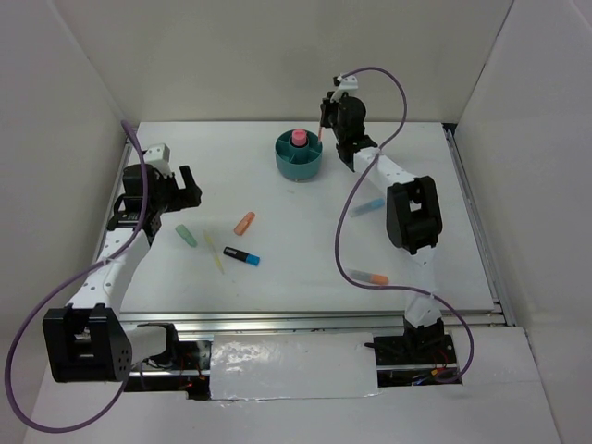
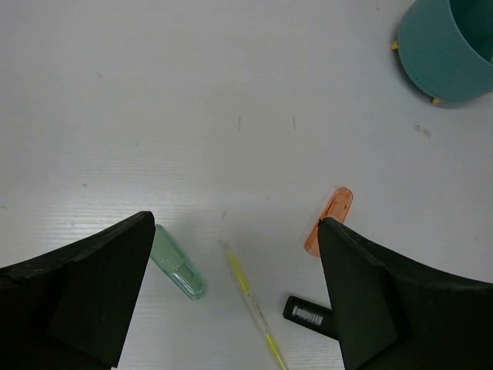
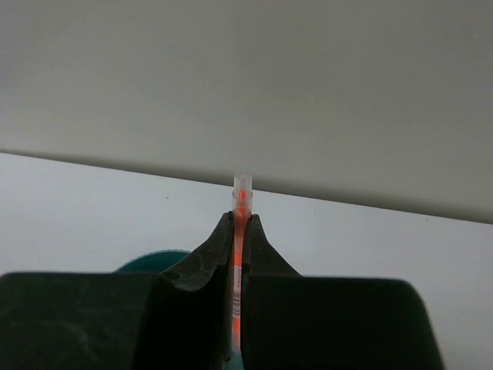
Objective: Sort the stationery into containers
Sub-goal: Place the pen in the storage box.
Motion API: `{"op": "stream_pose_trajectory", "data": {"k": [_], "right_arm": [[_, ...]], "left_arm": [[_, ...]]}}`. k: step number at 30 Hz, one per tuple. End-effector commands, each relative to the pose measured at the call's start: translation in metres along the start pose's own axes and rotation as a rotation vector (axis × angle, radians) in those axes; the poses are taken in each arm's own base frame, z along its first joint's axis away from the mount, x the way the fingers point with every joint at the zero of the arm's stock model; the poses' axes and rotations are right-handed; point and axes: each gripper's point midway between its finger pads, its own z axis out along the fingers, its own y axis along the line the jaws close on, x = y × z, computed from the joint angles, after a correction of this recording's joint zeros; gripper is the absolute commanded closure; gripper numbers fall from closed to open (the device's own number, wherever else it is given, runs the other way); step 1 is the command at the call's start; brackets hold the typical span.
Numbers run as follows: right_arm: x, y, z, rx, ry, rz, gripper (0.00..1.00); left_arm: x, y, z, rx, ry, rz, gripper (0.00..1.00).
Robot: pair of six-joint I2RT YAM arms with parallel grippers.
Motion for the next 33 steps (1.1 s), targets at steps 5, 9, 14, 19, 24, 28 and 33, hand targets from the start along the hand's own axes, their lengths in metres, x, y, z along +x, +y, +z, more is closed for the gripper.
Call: {"op": "stream_pose_trajectory", "data": {"k": [5,9,14,19,24,28,33], "right_arm": [[-0.029,0.024,0.007,-0.053,-0.102,-0.013,1.00],[-0.021,0.030,0.007,-0.074,-0.086,-0.031,0.95],[0.003,0.039,0.008,-0.114,-0.042,-0.059,0.72],[0.015,0.042,0.006,-0.109,-0.019,-0.067,0.57],[0.006,0.042,-0.003,-0.112,-0.006,-0.066,0.41],[-0.022,0.046,-0.021,-0.124,-0.011,-0.048,0.39],[-0.064,0.043,-0.061,-0.124,-0.012,-0.034,0.39]], "left_arm": [[-0.018,0.003,0.004,0.019,-0.054,0.016,0.01],[-0.014,0.005,0.007,0.020,-0.046,0.012,0.01],[-0.011,0.007,0.008,0.022,-0.031,0.012,0.01],[-0.007,0.008,0.006,0.025,-0.016,0.003,0.01],[0.004,0.011,0.004,-0.004,0.027,-0.046,0.01],[0.036,0.018,-0.001,-0.059,0.124,-0.089,0.06],[0.085,0.015,-0.007,-0.091,0.274,-0.110,0.16]]}}
